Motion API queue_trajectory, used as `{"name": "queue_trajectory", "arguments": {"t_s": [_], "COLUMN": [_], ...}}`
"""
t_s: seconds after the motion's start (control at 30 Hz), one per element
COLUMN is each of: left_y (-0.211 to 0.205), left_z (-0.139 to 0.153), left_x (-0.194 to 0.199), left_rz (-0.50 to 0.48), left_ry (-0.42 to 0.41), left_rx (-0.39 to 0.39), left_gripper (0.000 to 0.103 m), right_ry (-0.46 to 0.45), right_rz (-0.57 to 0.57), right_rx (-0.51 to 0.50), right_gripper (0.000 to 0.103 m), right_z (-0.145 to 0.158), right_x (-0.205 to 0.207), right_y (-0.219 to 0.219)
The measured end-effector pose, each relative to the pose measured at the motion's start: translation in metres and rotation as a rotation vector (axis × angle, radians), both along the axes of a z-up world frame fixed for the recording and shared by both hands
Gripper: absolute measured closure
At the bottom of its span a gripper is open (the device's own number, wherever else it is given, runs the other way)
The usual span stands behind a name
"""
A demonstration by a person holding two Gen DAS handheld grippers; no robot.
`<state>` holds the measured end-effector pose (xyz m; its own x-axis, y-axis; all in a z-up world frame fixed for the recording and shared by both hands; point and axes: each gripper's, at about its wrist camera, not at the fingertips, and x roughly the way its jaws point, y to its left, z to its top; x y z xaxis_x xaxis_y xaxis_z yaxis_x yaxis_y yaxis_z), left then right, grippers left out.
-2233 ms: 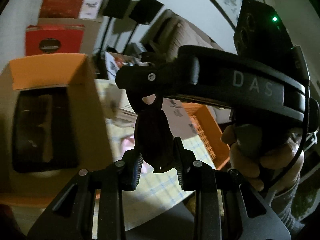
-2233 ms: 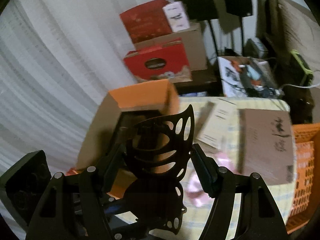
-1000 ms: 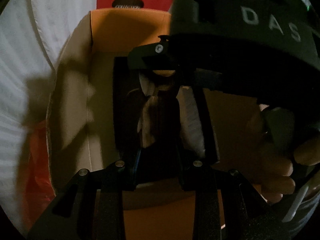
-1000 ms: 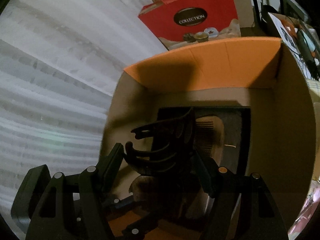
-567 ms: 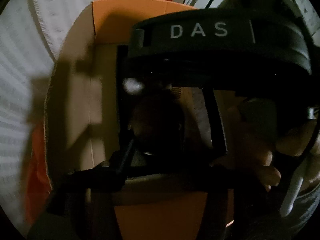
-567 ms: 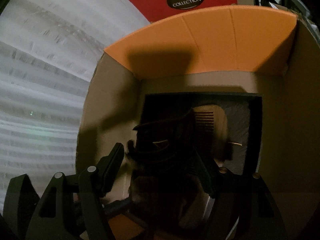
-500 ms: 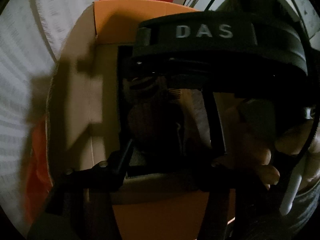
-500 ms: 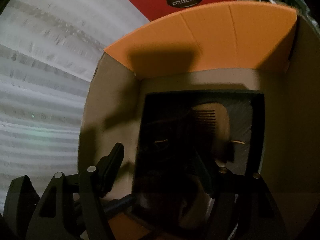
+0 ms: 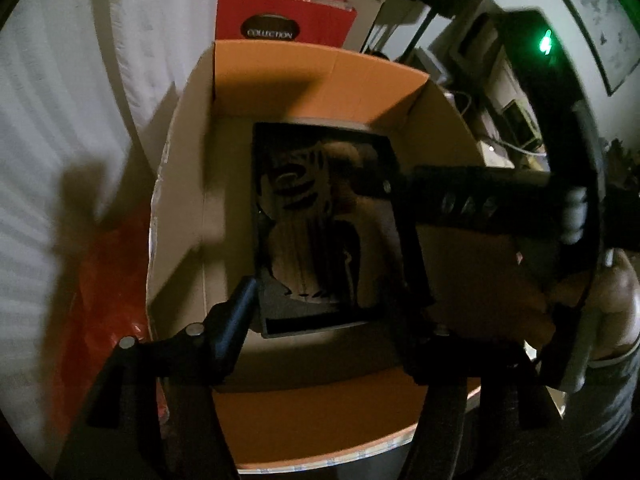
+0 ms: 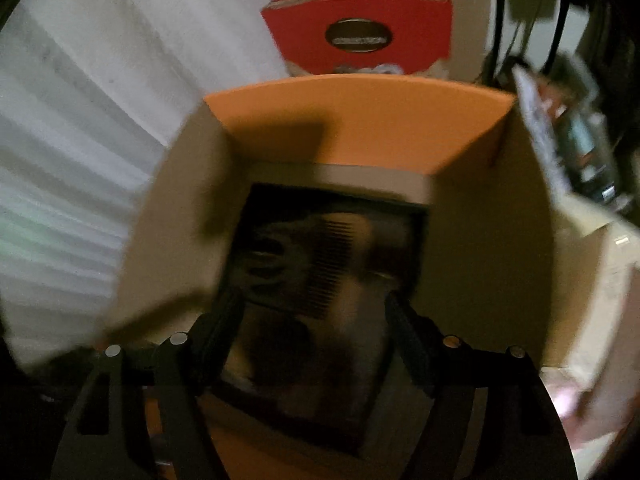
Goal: Organize objects
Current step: 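Open the right gripper to release the hair claw in the tray, then withdraw the right gripper and move it toward the brown calligraphy box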
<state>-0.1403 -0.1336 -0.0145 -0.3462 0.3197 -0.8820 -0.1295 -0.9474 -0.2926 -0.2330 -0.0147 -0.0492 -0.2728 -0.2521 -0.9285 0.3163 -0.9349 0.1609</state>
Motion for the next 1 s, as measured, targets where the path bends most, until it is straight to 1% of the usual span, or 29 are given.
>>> {"name": "queue_trajectory", "arguments": {"t_s": [0.07, 0.1, 0.13, 0.2, 0.23, 0.27, 0.37, 0.4, 0.47, 0.57, 0.73, 0.77, 0.83, 0.9, 0.93, 1.0], "left_y": [0.001, -0.001, -0.007, -0.01, 0.002, 0.001, 0.006, 0.006, 0.006, 0.005, 0.002, 0.001, -0.001, -0.001, -0.001, -0.001], "left_z": [0.005, 0.009, 0.008, 0.01, 0.007, 0.007, 0.001, 0.002, 0.003, 0.001, 0.001, 0.0, 0.0, -0.001, -0.001, -0.001], "left_x": [0.005, 0.003, -0.003, 0.001, -0.013, -0.012, -0.029, -0.027, -0.027, -0.028, -0.03, -0.03, -0.031, -0.031, -0.031, -0.032], "left_rz": [0.011, 0.016, 0.02, 0.028, 0.031, 0.032, 0.032, 0.031, 0.03, 0.031, 0.044, 0.047, 0.05, 0.049, 0.048, 0.047], "left_ry": [0.011, 0.016, 0.019, 0.028, 0.03, 0.03, 0.029, 0.029, 0.029, 0.028, 0.025, 0.024, 0.024, 0.025, 0.025, 0.025], "left_rx": [0.015, 0.019, 0.021, 0.021, 0.023, 0.027, 0.033, 0.036, 0.043, 0.042, 0.05, 0.054, 0.057, 0.057, 0.057, 0.059], "left_gripper": [0.038, 0.037, 0.037, 0.037, 0.037, 0.037, 0.037, 0.037, 0.037, 0.037, 0.037, 0.037, 0.037, 0.037, 0.037, 0.037], "right_ry": [-0.019, -0.028, -0.036, -0.038, -0.038, -0.045, -0.049, -0.054, -0.072, -0.071, -0.09, -0.09, -0.097, -0.101, -0.107, -0.11], "right_rz": [0.011, 0.01, 0.01, -0.001, -0.007, -0.011, -0.024, -0.023, -0.023, -0.018, -0.01, -0.014, -0.022, -0.022, -0.024, -0.035], "right_rx": [0.032, 0.053, 0.076, 0.111, 0.123, 0.131, 0.161, 0.162, 0.148, 0.162, 0.187, 0.177, 0.162, 0.149, 0.137, 0.127], "right_gripper": [0.042, 0.044, 0.045, 0.045, 0.045, 0.045, 0.044, 0.043, 0.037, 0.032, 0.031, 0.03, 0.031, 0.033, 0.037, 0.042], "right_z": [-0.005, -0.008, -0.012, -0.016, -0.019, -0.023, -0.03, -0.032, -0.035, -0.039, -0.05, -0.05, -0.05, -0.05, -0.049, -0.048], "right_x": [0.001, 0.002, 0.003, 0.004, 0.006, 0.011, 0.012, 0.012, 0.014, 0.016, 0.018, 0.018, 0.018, 0.019, 0.019, 0.02], "right_y": [-0.002, -0.002, -0.003, -0.004, -0.002, -0.004, -0.007, -0.007, -0.008, -0.012, -0.016, -0.016, -0.014, -0.013, -0.011, -0.007]}}
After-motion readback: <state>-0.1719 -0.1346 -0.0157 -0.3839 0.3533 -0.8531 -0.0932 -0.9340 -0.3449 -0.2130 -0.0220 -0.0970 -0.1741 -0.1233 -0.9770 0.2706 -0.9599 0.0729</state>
